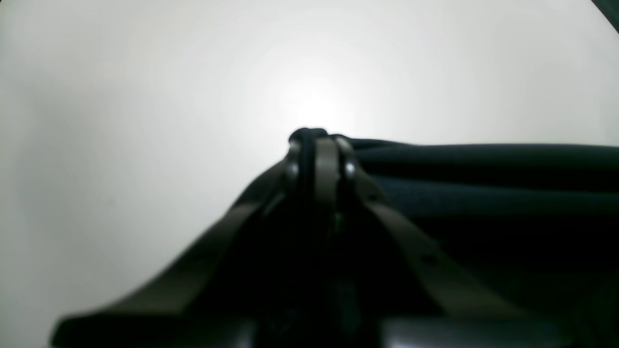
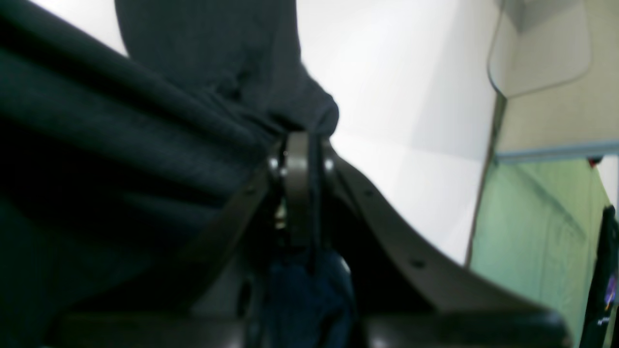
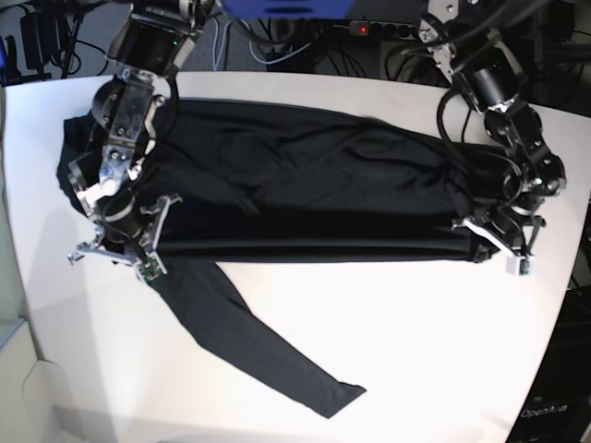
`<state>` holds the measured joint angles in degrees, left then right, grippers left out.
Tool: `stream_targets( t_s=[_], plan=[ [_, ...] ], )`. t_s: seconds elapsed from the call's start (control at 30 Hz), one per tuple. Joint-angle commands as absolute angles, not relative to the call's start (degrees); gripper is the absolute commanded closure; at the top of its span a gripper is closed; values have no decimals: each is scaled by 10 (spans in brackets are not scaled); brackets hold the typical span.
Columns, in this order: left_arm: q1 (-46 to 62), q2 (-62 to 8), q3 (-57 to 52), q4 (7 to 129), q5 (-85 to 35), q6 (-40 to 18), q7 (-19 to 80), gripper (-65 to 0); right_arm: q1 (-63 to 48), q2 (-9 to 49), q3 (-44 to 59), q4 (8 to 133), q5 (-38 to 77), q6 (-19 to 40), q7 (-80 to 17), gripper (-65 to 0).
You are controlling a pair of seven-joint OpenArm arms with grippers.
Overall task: Fold the T-shirt properly
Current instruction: 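Pull both grippers back toward the collar, straightening the folded strip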
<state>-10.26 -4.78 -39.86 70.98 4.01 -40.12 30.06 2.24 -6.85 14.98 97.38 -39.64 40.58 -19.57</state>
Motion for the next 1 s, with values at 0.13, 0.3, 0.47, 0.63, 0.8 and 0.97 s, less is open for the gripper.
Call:
stream_targets(
  t_s=[0.13, 0.3, 0.47, 0.63, 0.8, 0.97],
  plan=[
    [-109, -55, -400, 720, 33, -400, 289, -16, 1, -68, 149, 1030, -381, 400, -188, -3],
    [-100, -55, -400, 720, 33, -400, 289, -16, -36, -68, 149, 1064, -375, 400, -186, -3],
    [-99, -56, -400, 720, 33, -400, 289, -16, -68, -68, 148, 1091, -344, 400, -186, -3],
    [-92, -57, -401, 745, 32, -400, 289, -16, -95, -68, 148, 1099, -343, 400, -185, -3],
    [-82, -54, -400, 789, 32, -400, 294, -16, -124, -68, 152, 1106, -343, 400, -154, -3],
    [-74, -55, -400, 793, 32, -400, 294, -16, -164, -68, 153, 1113, -343, 400, -109, -3]
  ],
)
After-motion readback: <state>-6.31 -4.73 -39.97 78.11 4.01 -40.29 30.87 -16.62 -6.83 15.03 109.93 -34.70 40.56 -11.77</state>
